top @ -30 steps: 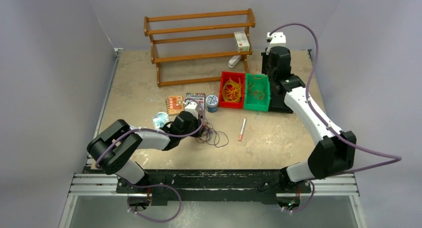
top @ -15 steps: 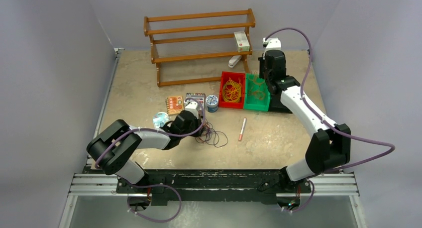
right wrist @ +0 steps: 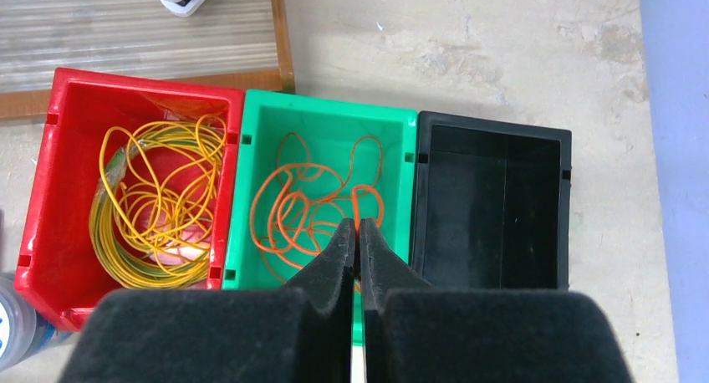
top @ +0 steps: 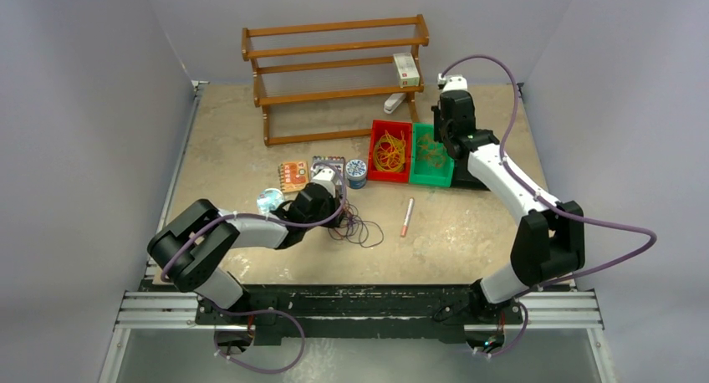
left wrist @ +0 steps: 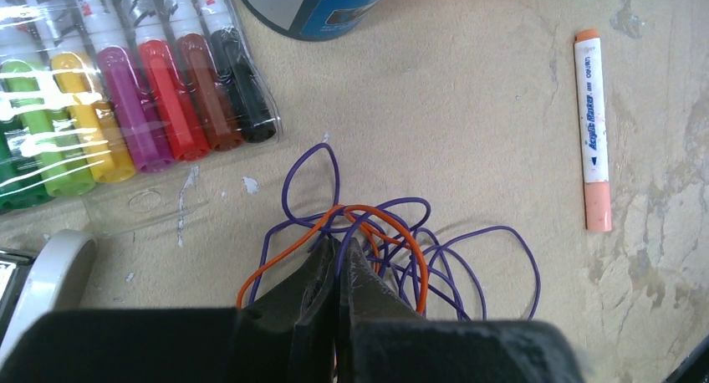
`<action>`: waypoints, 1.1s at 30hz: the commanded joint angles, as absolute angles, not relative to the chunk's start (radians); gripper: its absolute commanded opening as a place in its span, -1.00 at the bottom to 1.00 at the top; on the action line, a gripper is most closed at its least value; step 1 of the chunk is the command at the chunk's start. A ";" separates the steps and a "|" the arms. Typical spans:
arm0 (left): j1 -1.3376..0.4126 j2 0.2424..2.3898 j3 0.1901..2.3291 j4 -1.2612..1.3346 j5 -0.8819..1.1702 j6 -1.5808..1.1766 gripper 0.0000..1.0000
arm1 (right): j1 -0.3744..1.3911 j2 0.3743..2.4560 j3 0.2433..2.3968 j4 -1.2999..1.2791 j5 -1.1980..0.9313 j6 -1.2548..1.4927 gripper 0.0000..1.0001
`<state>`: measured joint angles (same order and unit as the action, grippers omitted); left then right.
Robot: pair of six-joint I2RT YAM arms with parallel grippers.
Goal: Untangle the cables
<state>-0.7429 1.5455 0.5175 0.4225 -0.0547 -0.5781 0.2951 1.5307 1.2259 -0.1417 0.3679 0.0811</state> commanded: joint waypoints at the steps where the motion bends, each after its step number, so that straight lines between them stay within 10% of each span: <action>1: -0.746 1.565 0.564 0.432 -0.033 -0.547 -1.00 | 0.292 1.499 1.233 -0.167 0.378 0.101 -1.00; 33: -0.746 1.519 0.554 0.384 -0.076 -0.531 -1.00 | 0.222 1.907 1.381 -0.049 0.255 0.076 -1.00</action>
